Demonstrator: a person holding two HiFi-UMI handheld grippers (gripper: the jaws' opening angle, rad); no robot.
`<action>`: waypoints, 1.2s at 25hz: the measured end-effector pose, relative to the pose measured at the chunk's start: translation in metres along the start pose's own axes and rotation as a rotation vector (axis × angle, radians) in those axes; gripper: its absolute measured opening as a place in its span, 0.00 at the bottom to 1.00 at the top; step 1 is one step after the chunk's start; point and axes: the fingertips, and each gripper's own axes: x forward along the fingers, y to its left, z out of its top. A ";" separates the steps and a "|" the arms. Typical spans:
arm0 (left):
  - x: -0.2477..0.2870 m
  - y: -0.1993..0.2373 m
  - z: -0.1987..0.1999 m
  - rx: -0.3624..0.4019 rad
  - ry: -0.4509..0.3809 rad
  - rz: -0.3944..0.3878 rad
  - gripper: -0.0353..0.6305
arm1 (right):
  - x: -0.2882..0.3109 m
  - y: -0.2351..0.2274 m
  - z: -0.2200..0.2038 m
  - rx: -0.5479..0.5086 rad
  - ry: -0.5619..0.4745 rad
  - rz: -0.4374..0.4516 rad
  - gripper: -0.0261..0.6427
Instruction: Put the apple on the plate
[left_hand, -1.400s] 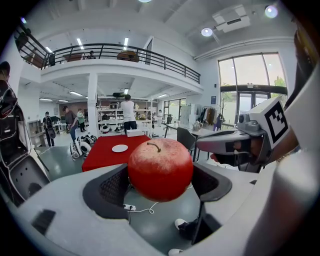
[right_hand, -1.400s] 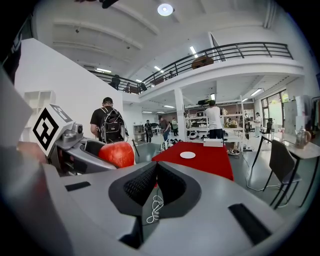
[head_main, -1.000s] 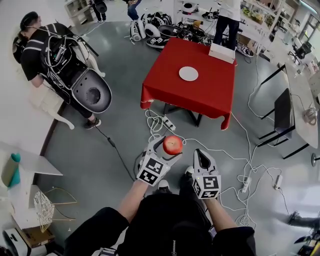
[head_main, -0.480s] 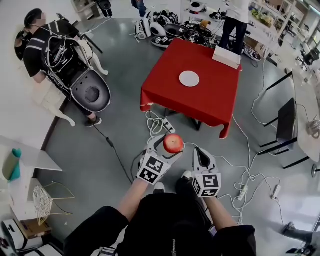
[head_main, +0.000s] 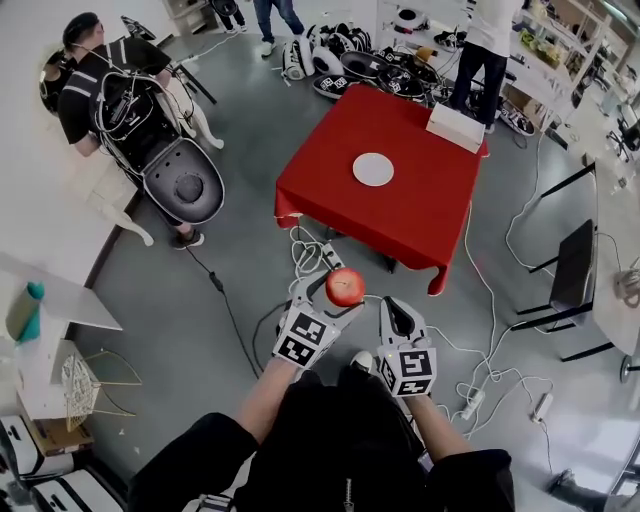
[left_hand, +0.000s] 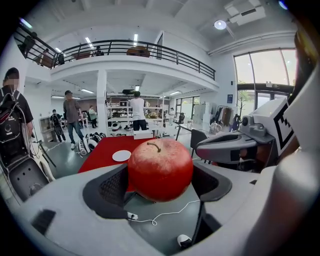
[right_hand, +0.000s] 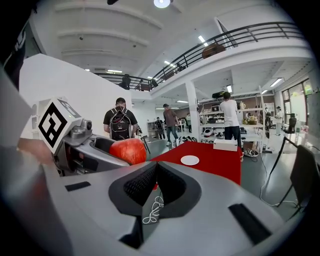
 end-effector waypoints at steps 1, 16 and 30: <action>0.003 -0.001 0.002 -0.002 -0.001 0.006 0.65 | 0.000 -0.004 0.001 -0.003 0.000 0.007 0.06; 0.049 0.023 0.018 -0.021 0.006 0.036 0.65 | 0.031 -0.049 0.008 0.016 0.003 0.015 0.06; 0.142 0.139 0.063 -0.004 -0.006 -0.046 0.65 | 0.166 -0.096 0.056 0.014 0.011 -0.056 0.06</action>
